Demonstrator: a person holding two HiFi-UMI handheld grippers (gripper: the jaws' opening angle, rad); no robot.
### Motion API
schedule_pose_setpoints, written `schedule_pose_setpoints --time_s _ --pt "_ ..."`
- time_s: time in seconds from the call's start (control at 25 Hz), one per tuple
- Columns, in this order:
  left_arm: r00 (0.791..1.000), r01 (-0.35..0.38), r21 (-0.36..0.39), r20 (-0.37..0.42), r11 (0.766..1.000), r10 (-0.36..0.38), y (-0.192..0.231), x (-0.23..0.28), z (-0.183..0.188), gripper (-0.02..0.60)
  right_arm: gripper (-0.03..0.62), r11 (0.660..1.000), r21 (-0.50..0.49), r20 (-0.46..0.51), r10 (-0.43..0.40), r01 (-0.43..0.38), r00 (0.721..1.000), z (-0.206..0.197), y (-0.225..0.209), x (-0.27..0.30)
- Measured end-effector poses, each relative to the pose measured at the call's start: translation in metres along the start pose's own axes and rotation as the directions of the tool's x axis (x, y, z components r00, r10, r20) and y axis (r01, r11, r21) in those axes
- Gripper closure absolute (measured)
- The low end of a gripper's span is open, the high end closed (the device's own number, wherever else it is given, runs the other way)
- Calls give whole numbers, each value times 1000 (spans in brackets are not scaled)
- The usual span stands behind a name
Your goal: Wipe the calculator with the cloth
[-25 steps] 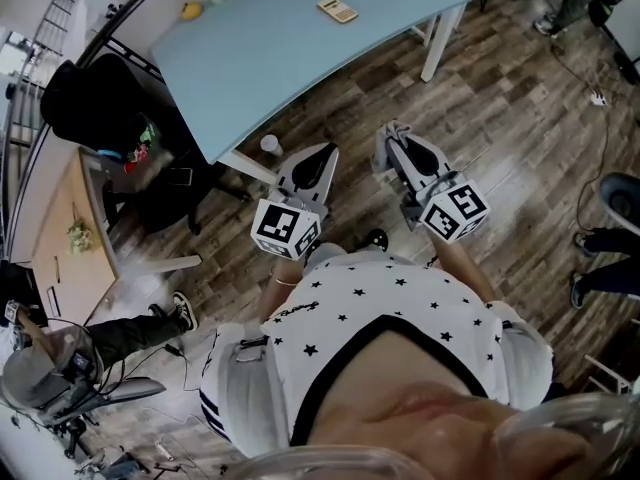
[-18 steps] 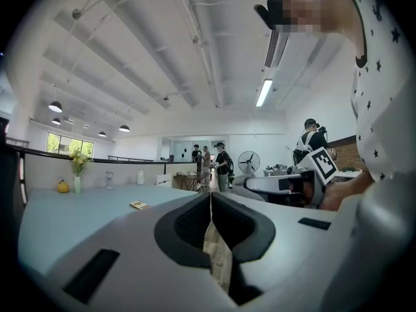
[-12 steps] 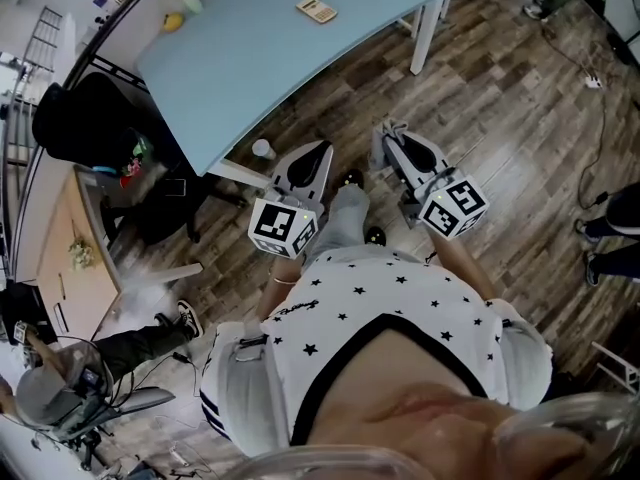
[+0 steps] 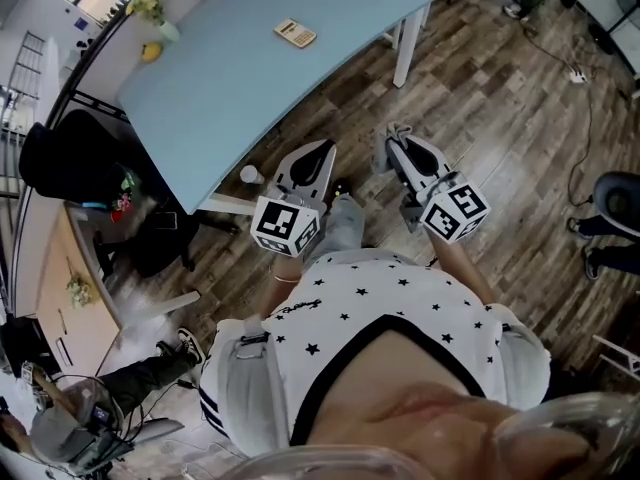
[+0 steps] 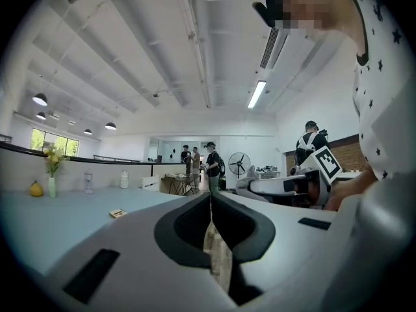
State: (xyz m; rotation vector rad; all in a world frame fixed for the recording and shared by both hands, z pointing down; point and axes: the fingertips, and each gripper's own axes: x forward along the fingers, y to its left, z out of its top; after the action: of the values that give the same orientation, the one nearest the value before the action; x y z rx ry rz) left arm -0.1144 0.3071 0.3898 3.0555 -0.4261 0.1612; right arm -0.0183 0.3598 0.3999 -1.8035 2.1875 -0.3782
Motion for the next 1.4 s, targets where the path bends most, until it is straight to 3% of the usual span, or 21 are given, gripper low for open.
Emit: schedule_pose_setpoints --time_s 0.64,1.4 --pt "999 50 -29 10 998 -49 79 75 7 551 546 998 -1 -21 -70 70 997 19 -59 76" --pt "999 53 -71 -7 996 -54 189 140 2 551 546 993 6 -86 -120 121 989 18 -114 178"
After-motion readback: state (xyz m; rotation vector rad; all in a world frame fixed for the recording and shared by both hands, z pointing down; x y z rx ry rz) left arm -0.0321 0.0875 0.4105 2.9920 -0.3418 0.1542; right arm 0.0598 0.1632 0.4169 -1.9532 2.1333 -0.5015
